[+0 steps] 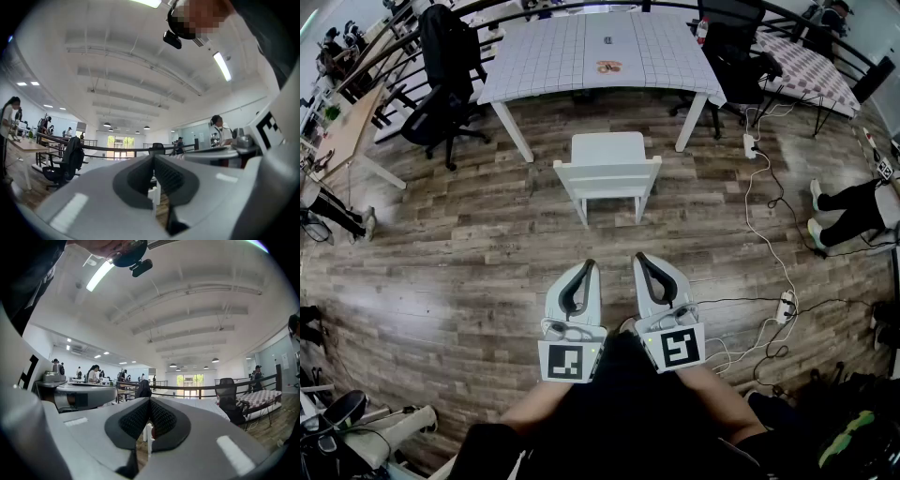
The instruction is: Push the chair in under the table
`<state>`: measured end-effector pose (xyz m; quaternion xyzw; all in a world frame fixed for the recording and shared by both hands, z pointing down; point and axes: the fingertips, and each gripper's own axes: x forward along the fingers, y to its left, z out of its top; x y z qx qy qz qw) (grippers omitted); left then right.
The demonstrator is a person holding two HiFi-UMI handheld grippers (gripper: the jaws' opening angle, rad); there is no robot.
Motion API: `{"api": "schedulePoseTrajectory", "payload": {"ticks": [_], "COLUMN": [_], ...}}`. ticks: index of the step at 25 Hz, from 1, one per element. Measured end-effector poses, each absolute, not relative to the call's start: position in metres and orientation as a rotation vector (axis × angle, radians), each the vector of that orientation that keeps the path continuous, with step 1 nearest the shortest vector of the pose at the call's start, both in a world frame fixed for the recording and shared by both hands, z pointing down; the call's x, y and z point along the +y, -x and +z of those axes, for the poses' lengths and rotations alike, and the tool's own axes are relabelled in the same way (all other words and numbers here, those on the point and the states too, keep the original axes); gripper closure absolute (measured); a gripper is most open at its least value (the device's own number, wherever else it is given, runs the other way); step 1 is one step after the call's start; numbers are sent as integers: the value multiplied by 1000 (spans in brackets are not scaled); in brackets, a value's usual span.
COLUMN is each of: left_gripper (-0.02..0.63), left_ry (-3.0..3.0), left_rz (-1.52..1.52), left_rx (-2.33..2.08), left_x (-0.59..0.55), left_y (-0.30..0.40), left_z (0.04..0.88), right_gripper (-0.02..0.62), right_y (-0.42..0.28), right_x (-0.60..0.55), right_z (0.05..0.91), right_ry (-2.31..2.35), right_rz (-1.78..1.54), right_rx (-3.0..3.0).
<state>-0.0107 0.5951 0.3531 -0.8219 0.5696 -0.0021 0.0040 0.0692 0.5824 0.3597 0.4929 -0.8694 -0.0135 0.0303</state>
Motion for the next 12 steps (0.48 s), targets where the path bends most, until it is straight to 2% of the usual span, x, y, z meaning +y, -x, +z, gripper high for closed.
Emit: {"api": "schedulePoseTrajectory", "payload": {"ticks": [5,9,12], "left_gripper": [597,597,597], "left_ry": [2554,2529,2499], "left_rz": [1,29,-14], "left_rx": [1790,1765,1776], "left_x": [596,599,601], "left_y": [8,6,6], "left_z": [345,339,346], "right_gripper": [598,598,598], "right_y": [-75,-85,-96], "right_x": [584,588,585], "right_z": [357,361,376], "right_ry": [-1516,-1515,-1538], "right_rz": [-35,143,155], "right_rx": [-2695,-2782,-2758]}}
